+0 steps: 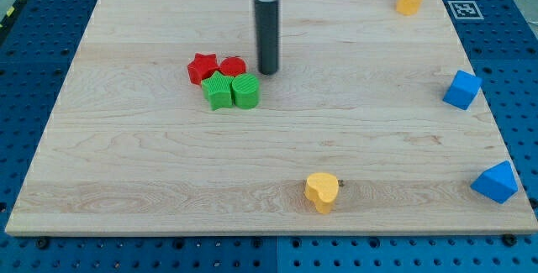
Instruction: Push the blue triangle towards the blue cube
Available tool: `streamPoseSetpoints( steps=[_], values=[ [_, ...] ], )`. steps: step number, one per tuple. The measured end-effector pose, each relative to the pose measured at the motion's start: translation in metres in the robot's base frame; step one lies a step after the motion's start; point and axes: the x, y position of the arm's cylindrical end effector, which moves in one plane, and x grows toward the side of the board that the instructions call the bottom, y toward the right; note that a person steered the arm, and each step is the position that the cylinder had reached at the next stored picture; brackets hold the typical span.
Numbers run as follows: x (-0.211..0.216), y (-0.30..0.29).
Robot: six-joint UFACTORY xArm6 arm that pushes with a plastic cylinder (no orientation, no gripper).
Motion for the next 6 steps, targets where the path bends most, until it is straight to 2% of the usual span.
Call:
streamPoseSetpoints(
  steps=[1, 3, 6],
  values=[
    [0.003, 0.018],
    [0.058, 0.082],
    [0.062, 0.086]
  ],
)
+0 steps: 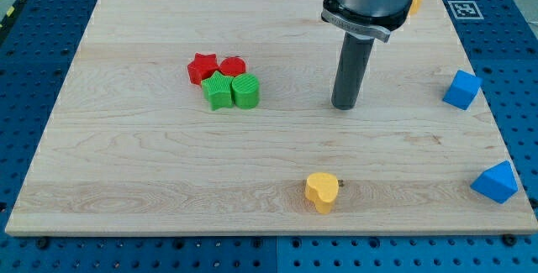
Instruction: Push the blue triangle towards the blue cube
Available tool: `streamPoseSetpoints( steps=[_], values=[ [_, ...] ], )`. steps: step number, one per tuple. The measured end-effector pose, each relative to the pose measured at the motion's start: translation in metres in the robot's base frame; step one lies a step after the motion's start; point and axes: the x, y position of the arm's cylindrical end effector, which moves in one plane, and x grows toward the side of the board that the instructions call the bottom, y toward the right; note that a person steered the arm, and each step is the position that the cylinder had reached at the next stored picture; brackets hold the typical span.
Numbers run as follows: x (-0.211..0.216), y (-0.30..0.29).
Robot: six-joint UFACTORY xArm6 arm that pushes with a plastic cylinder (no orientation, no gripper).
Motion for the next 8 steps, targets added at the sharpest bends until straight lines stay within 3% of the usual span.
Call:
streamPoseSetpoints(
  steps=[8],
  values=[
    [0.0104, 0.0026]
  ],
)
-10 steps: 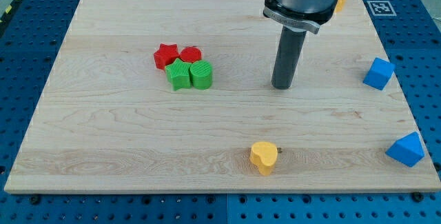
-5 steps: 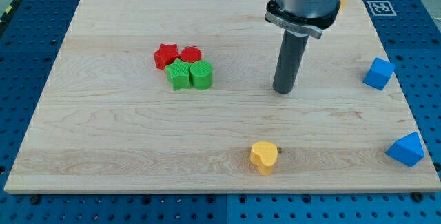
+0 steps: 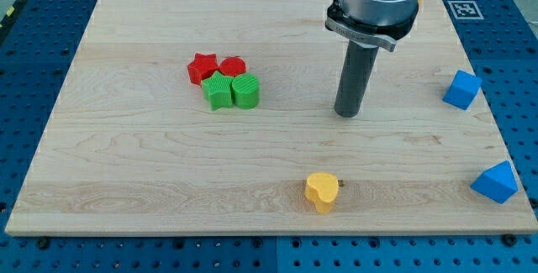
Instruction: Push the blue triangle towards the blue cube
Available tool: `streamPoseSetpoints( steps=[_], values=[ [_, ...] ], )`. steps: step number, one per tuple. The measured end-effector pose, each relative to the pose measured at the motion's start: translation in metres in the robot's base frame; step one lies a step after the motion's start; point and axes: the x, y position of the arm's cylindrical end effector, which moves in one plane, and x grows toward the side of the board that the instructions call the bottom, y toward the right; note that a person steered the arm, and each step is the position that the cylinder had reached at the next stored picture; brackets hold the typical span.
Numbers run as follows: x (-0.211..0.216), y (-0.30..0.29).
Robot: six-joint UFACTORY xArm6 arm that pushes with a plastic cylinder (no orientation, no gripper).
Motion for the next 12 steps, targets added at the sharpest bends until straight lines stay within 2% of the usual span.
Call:
streamPoseSetpoints(
  steps=[3, 4, 5, 6, 8, 11, 12],
  values=[
    [0.001, 0.000],
    [0.014, 0.011],
    [0.035, 0.058],
    [0.045, 0.140],
    [0.057, 0.209],
    [0.097, 0.215],
    [0.097, 0.215]
  ],
)
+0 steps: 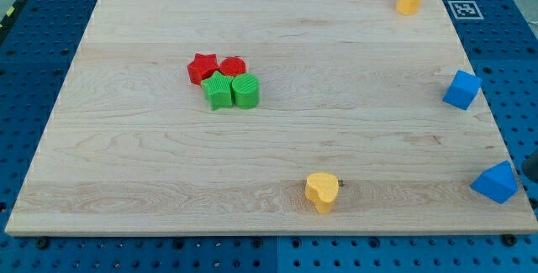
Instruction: Push the blue triangle towards the blue cube
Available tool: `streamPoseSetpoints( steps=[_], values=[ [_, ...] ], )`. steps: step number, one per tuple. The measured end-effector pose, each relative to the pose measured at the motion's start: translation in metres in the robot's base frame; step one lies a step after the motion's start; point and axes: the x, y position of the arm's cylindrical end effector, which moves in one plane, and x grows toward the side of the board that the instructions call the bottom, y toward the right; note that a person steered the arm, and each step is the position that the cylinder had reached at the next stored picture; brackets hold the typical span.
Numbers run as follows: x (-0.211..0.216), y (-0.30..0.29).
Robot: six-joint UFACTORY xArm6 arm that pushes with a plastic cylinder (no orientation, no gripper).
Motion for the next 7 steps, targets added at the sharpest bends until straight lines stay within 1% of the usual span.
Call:
streamPoseSetpoints(
  steps=[1, 2, 3, 4, 5, 6, 7],
  values=[
    [0.005, -0.003],
    [0.019, -0.005],
    [0.034, -0.023],
    [0.024, -0.070],
    [-0.008, -0.078],
    [-0.016, -0.086],
    [-0.007, -0.105]
  ],
)
